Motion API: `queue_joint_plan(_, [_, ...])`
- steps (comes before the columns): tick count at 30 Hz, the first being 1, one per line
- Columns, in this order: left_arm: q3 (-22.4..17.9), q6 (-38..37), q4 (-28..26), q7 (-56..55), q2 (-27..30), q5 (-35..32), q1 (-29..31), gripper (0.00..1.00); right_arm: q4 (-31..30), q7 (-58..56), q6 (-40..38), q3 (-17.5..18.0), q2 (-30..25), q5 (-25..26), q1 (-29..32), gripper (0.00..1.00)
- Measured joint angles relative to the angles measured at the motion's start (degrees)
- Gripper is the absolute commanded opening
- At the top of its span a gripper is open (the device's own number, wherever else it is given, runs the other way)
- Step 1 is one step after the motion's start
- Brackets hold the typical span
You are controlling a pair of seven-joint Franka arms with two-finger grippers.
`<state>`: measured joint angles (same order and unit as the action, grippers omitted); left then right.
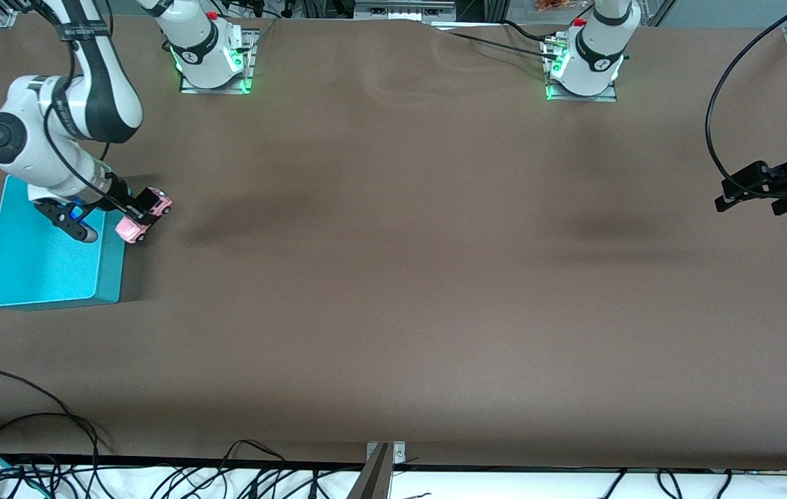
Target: Wind and store pink jeep toy
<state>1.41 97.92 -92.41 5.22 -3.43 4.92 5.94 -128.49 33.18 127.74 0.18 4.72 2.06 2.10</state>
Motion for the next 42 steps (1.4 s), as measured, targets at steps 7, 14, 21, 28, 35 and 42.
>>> queue_joint_plan(7, [0.0, 0.0, 0.0, 0.0, -0.1, 0.0, 0.0, 1.00, 4.9, -11.4, -7.6, -3.8, 0.0, 5.7, 0.7, 0.00])
queue_joint_plan(14, [0.0, 0.0, 0.0, 0.0, -0.2, 0.0, 0.0, 1.00, 5.4, -22.6, -8.1, -8.8, 1.0, 11.7, 2.1, 0.00])
queue_joint_plan(21, [0.0, 0.0, 0.0, 0.0, -0.2, 0.0, 0.0, 1.00, 5.4, -29.3, -1.9, -12.1, 6.2, 18.1, 4.9, 0.00])
queue_joint_plan(28, [0.0, 0.0, 0.0, 0.0, -0.2, 0.0, 0.0, 1.00, 5.4, -30.4, 2.8, -12.4, 12.4, 19.8, 7.8, 0.00])
queue_joint_plan(35, [0.0, 0.0, 0.0, 0.0, -0.2, 0.0, 0.0, 1.00, 5.3, -30.4, 5.0, -12.4, 16.1, 19.8, 9.2, 0.00])
queue_joint_plan(42, [0.0, 0.0, 0.0, 0.0, -0.2, 0.0, 0.0, 1.00, 5.3, -30.4, 7.0, -12.4, 17.9, 19.9, 10.8, 0.00])
